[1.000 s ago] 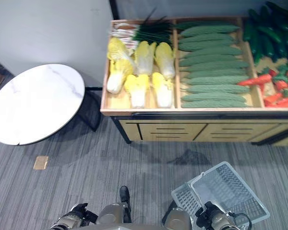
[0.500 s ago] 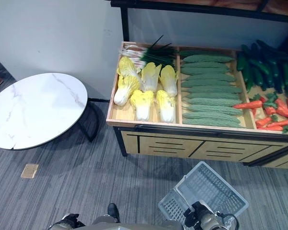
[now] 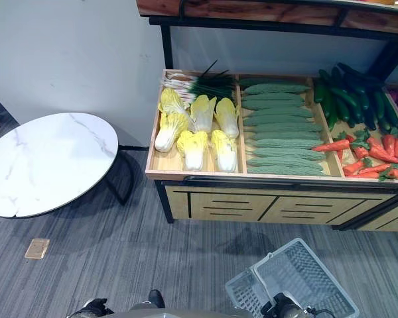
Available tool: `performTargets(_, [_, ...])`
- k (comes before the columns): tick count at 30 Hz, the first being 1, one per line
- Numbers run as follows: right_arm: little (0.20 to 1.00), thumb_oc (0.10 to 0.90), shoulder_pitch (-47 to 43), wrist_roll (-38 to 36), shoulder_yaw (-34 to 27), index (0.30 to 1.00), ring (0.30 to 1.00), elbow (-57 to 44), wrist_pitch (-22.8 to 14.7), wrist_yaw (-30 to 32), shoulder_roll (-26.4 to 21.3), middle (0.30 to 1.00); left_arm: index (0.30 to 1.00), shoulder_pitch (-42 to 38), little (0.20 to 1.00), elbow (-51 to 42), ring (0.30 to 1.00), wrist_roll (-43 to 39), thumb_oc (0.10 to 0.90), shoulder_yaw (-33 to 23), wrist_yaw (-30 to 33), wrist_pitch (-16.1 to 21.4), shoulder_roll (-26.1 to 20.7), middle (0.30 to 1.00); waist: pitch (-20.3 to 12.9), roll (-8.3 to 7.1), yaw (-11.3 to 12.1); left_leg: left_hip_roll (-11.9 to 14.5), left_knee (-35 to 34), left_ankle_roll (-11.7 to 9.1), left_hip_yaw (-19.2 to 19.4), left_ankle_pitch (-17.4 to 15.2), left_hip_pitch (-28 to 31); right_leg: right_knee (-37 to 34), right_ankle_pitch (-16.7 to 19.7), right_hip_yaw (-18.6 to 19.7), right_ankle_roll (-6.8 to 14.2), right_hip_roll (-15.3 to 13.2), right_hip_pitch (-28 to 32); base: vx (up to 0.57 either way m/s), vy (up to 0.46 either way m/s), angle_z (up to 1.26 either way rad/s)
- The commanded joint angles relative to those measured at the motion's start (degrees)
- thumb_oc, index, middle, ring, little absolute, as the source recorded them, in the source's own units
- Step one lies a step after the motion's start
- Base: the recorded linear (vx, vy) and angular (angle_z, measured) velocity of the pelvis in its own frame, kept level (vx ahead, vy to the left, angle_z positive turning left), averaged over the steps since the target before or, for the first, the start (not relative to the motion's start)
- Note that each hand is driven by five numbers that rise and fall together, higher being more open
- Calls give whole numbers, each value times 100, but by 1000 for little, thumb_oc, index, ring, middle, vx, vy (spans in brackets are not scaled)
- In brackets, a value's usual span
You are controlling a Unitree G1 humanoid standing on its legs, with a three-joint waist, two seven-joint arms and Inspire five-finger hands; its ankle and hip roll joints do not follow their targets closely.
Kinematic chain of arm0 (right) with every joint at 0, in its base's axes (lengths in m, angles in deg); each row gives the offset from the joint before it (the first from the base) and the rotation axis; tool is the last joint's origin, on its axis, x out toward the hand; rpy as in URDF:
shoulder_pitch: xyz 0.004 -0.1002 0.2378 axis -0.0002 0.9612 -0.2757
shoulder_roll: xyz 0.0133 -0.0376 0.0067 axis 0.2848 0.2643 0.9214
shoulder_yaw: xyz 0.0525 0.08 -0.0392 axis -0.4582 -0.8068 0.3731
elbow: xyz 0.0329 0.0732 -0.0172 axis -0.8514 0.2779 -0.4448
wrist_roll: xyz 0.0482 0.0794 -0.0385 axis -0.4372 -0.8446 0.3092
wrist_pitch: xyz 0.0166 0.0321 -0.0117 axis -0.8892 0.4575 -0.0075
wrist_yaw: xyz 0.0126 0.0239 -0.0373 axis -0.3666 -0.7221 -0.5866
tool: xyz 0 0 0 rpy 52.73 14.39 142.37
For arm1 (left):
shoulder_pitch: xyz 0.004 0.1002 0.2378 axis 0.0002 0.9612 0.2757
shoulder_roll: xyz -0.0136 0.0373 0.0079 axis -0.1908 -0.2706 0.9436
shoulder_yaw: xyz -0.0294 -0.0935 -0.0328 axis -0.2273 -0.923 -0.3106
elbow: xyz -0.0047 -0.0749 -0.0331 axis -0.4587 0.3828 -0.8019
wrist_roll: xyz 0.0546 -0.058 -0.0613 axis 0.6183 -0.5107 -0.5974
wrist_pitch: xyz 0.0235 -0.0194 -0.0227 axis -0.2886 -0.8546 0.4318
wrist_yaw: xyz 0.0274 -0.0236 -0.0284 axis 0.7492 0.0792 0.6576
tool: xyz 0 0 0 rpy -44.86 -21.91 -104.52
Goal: Get the vegetables into the basket
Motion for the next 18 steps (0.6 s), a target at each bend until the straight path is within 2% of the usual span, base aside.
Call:
performTargets(1, [300,400,-314,33,-334,300,300,-178,-26,26,-294,300,1000,-242,1000,-2062,1000,-301,900,-514,39,590,-346,1000,387,-10,124,-7,-97,-434,-352,-206,357,-554,694,-111,246,-261,-53,-27,-24,12])
performTargets(3, [300,400,-299,65,-499,300,300,-286,-41,-28,-338,300,1000,124,1000,-3013,1000,-301,900,-956,-32,735,-558,1000,391,-4,180,-4,-93,-448,-376,-204,353,-575,711,-139,261,-273,-40,-34,-27,17])
performTargets(6, [300,400,-304,128,-593,300,300,-284,-48,-141,-372,300,1000,438,1000,-3939,1000,-351,900,-1678,-8,832,-686,1000,324,-9,240,6,-103,-474,-381,-206,368,-622,740,-156,280,-289,-15,-19,-18,8])
performTargets(12, [300,400,-327,243,-489,300,300,-237,-30,-292,-303,300,1000,341,1000,-4799,1000,-380,900,-2480,253,974,-849,1000,232,8,307,35,-113,-508,-311,-217,468,-655,754,-132,268,-277,17,1,-9,-4])
performTargets(13, [300,400,-357,241,-425,300,300,-241,-41,-297,-270,300,1000,272,1000,-5304,1000,37,900,-2659,342,988,-1151,1000,219,29,307,47,-113,-521,-241,-233,526,-680,766,-101,272,-259,25,6,-30,-16])
performTargets(15, [300,400,-371,255,-348,300,300,-233,-52,-303,-256,300,1000,126,1000,-5450,1000,445,900,-2665,466,995,-1433,1000,196,53,276,54,-110,-534,-199,-235,562,-699,769,-70,276,-250,33,7,-15,-14])
performTargets(17, [300,400,-399,302,-230,300,300,-208,-86,-297,-289,300,1000,-157,1000,-5436,1000,1035,900,-2577,679,955,-1954,1000,165,105,196,51,-113,-546,-163,-245,598,-720,769,-13,276,-238,37,6,3,-9])
performTargets(18, [300,400,-405,301,-236,300,300,-203,-88,-295,-279,300,1000,-184,1000,-5410,1000,1041,900,-2561,692,962,-1968,1000,173,96,203,51,-112,-547,-163,-246,599,-722,770,-13,276,-237,39,7,20,-10])
